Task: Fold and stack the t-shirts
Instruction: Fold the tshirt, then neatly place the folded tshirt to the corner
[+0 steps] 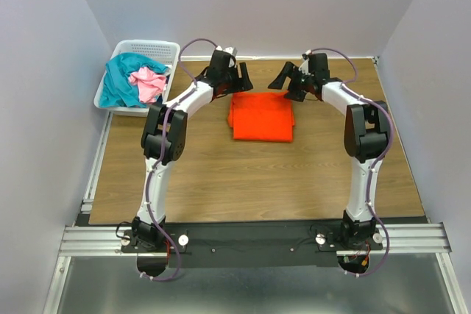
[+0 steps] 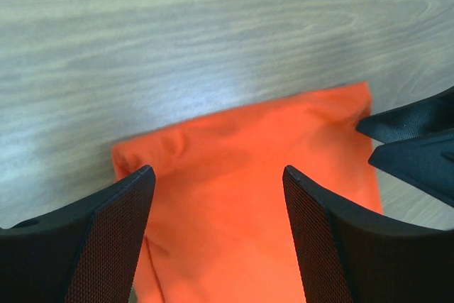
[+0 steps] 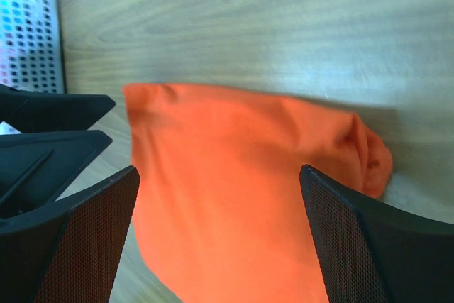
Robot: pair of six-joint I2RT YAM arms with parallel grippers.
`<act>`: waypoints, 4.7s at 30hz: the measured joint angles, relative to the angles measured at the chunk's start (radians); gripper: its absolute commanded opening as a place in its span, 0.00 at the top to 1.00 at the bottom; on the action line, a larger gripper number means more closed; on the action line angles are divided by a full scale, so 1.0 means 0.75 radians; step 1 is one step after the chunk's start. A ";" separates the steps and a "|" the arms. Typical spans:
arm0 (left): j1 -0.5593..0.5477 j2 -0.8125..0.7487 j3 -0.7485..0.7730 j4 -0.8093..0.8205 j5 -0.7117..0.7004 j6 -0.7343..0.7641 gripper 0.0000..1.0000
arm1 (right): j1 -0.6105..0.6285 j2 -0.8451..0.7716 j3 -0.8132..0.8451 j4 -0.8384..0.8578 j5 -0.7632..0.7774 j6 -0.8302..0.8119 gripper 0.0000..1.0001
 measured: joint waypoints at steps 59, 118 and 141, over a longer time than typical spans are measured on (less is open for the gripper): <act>-0.002 -1.217 -1.389 0.171 -0.213 -0.162 0.02 | 0.002 -0.643 -0.707 -0.152 0.421 -0.190 0.04; -0.002 -1.342 -1.441 0.142 -0.328 -0.073 0.02 | -0.002 -0.811 -0.889 -0.615 1.001 -0.341 0.98; 0.020 -1.342 -1.407 0.141 -0.329 -0.001 0.02 | -0.551 -0.523 -0.663 -0.755 1.563 -0.653 0.94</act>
